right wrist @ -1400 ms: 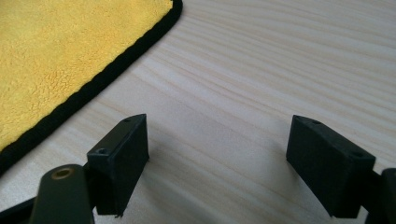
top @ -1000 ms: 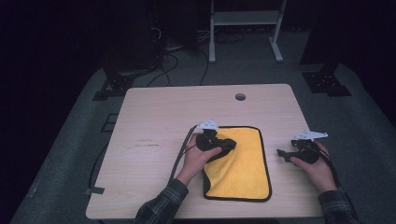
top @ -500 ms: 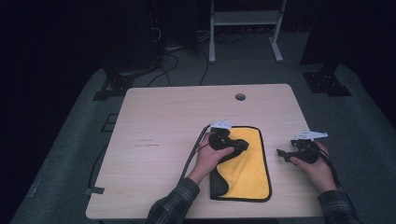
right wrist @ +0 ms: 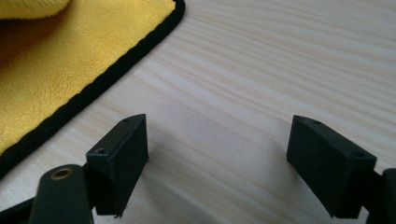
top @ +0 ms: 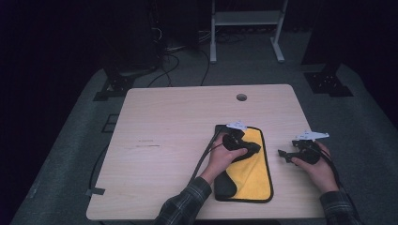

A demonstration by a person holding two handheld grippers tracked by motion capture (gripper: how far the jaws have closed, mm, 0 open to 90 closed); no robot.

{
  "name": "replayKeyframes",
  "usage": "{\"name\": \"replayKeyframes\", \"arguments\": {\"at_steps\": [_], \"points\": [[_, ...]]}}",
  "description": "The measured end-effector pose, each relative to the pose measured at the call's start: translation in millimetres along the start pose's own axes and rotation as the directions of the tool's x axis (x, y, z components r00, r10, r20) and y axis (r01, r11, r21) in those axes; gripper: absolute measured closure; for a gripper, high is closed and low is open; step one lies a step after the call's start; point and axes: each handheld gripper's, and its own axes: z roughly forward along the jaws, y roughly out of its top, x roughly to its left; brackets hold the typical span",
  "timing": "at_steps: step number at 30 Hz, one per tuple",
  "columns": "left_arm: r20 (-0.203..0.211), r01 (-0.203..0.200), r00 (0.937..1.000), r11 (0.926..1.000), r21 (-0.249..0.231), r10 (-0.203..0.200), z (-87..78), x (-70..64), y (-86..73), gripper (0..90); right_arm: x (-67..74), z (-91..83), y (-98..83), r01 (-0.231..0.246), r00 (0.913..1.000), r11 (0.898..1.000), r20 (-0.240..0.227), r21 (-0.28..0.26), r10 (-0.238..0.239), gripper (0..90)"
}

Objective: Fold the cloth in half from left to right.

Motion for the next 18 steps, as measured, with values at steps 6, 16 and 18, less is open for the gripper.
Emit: {"name": "replayKeyframes", "arguments": {"at_steps": [6,16,18], "points": [[-0.025,-0.001,0.9997,0.9982,0.061,0.002,20.3,2.6,-1.1,84.9,0.0,0.5,0.4,0.002,1.0,1.0,-0.002,0.0,-0.002,19.5],[-0.073,-0.021,0.9969,0.9937,0.11,0.03,31.8,-2.2,-0.7,67.9,0.0,0.6,0.5,0.003,1.0,1.0,-0.004,-0.001,-0.003,19.2],[-0.083,-0.026,0.996,0.9968,0.076,0.032,21.8,-4.2,1.6,62.7,0.0,0.7,0.5,0.003,1.0,1.0,-0.004,-0.001,-0.003,19.2]]}}
